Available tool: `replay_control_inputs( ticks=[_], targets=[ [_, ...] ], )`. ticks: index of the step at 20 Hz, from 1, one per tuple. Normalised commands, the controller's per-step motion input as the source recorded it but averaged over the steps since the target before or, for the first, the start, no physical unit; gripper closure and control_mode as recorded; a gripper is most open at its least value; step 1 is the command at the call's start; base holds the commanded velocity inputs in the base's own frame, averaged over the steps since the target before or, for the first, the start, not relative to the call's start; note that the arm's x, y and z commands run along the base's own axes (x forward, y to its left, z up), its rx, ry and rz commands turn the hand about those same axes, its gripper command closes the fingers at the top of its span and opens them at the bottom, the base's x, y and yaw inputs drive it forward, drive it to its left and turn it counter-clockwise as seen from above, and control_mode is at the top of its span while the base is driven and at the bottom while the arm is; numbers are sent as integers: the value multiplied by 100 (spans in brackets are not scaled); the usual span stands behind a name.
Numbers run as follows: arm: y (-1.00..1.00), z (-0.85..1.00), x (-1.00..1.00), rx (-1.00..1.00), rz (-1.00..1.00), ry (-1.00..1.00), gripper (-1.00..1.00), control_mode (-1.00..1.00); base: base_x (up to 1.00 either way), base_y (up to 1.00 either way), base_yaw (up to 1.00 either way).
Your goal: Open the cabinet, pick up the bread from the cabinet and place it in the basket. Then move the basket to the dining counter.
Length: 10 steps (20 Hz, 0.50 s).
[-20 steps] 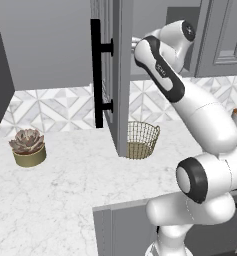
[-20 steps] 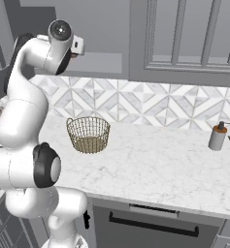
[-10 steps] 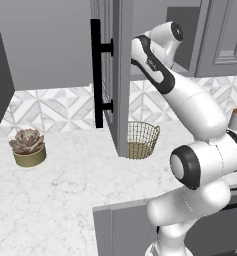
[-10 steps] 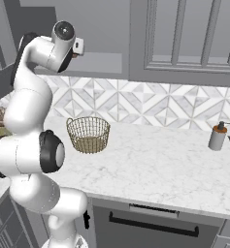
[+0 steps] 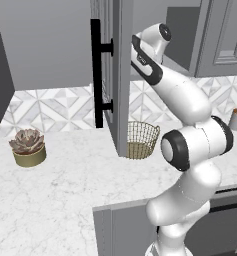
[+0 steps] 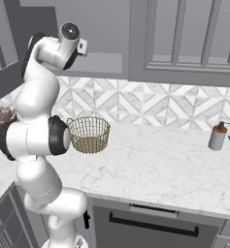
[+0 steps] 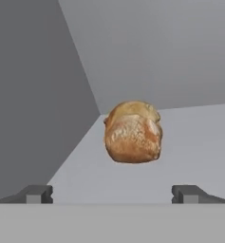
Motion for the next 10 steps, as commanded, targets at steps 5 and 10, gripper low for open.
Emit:
replay_control_inputs(
  ticks=[5,10],
  targets=[
    [9,0,42,0,0,5,-100,-100,0,0,0],
    [15,-3,37,0,0,0,-100,-100,0,0,0]
  ],
)
